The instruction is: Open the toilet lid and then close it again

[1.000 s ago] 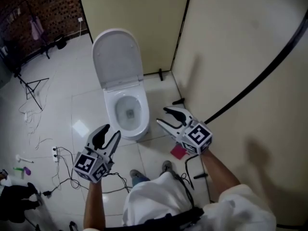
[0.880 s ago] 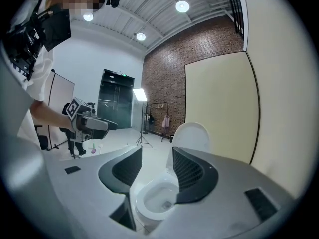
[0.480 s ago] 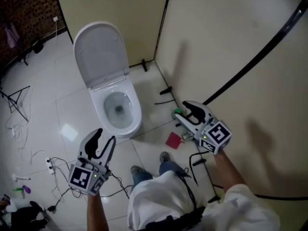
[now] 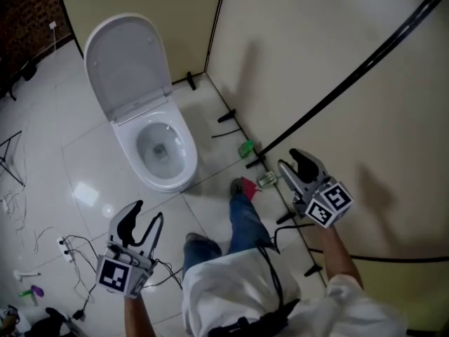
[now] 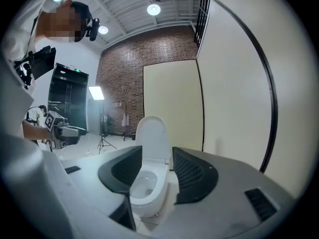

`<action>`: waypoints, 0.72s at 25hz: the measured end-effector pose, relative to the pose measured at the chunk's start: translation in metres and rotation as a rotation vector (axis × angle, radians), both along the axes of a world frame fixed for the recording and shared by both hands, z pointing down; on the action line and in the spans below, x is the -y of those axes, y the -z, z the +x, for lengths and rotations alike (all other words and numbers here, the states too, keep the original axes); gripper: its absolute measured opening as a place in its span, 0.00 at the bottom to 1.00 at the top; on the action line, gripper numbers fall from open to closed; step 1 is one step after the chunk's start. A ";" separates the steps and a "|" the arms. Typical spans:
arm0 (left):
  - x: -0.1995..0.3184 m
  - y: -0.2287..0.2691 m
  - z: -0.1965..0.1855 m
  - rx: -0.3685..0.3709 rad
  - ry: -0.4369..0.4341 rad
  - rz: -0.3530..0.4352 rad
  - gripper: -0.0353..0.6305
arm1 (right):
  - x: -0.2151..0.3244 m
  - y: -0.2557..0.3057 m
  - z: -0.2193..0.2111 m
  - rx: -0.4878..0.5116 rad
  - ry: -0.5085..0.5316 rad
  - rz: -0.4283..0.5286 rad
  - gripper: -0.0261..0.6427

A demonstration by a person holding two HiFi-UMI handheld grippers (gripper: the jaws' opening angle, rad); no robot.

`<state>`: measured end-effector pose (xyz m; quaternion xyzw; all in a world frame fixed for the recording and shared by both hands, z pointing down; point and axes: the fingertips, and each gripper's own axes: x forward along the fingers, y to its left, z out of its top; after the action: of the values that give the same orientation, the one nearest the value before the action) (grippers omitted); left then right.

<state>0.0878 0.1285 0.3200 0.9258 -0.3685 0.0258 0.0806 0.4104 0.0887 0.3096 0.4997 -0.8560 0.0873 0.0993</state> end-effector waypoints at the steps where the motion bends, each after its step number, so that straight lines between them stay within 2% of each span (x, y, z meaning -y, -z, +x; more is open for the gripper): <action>1: -0.001 -0.003 -0.001 -0.015 0.001 -0.006 0.34 | -0.004 -0.001 0.002 -0.007 -0.009 -0.005 0.33; 12: -0.015 -0.029 -0.009 -0.086 0.037 -0.039 0.34 | -0.016 0.010 -0.001 -0.100 0.017 0.003 0.33; 15: -0.017 -0.027 -0.008 -0.080 0.042 -0.067 0.34 | -0.011 0.020 -0.010 -0.103 0.056 0.009 0.33; 18: -0.015 -0.016 -0.008 -0.080 0.065 -0.062 0.34 | -0.003 0.032 -0.026 -0.100 0.123 0.021 0.33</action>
<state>0.0798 0.1437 0.3359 0.9108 -0.3937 -0.0023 0.1246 0.3844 0.0915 0.2776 0.4508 -0.8800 0.0471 0.1418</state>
